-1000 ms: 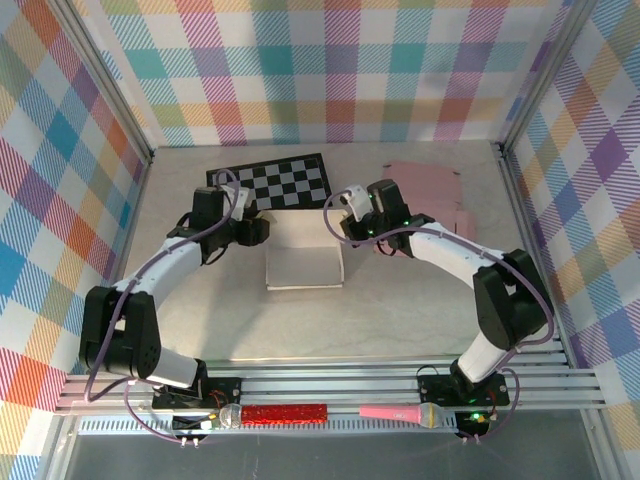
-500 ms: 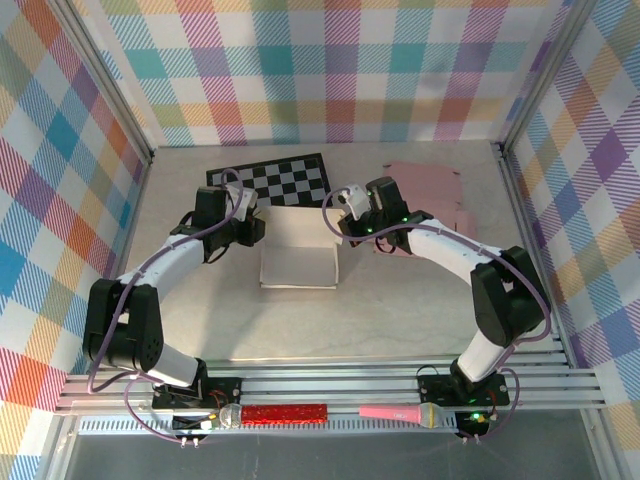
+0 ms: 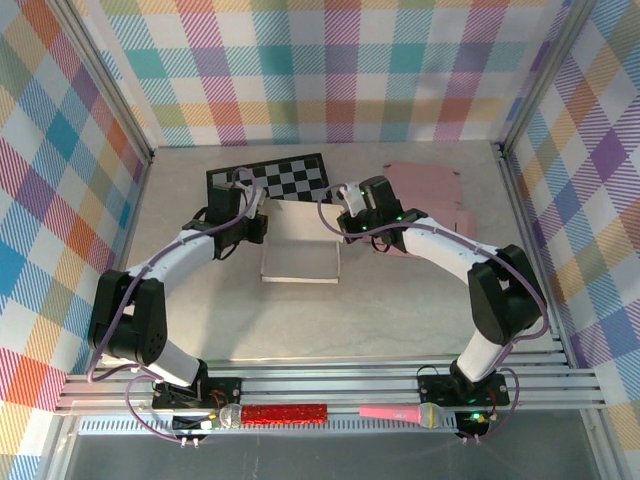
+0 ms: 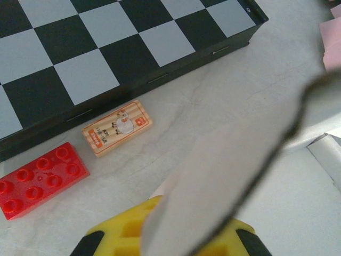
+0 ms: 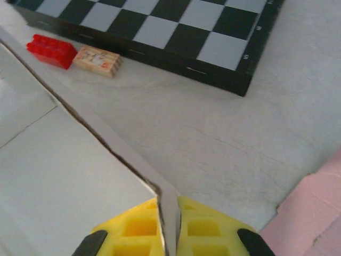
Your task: Fold the paper box
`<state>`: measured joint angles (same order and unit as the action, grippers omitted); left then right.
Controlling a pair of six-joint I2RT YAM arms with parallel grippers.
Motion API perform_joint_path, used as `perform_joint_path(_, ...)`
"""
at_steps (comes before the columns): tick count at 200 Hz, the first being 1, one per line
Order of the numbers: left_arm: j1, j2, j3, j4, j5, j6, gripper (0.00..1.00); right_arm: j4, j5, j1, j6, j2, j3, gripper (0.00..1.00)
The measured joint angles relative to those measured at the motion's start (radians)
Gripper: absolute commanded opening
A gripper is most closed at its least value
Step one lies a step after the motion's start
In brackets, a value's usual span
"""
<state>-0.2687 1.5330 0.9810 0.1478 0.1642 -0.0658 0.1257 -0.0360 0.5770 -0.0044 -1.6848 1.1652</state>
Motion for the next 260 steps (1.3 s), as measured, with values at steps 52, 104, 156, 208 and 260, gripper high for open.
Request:
perform_joint_path(52,-0.096,0.017,-0.011,-0.087,-0.148,0.123,0.00,-0.037,0.290,0.069,0.216,0.000,-0.001,0.00)
perform_joint_path(104,-0.119,0.095,-0.005,-0.241,-0.182,0.217,0.00,-0.132,0.480,0.084,0.301,-0.056,0.034,0.00)
perform_joint_path(156,-0.119,0.146,-0.028,-0.369,-0.184,0.253,0.00,-0.348,0.515,0.085,0.302,-0.074,-0.097,0.00)
perform_joint_path(208,-0.129,0.136,-0.131,-0.526,-0.177,0.261,0.00,-0.540,0.504,0.101,0.284,-0.020,-0.257,0.00)
perform_joint_path(260,-0.164,0.099,-0.211,-0.599,-0.205,0.272,0.00,-0.595,0.539,0.119,0.244,0.017,-0.330,0.00)
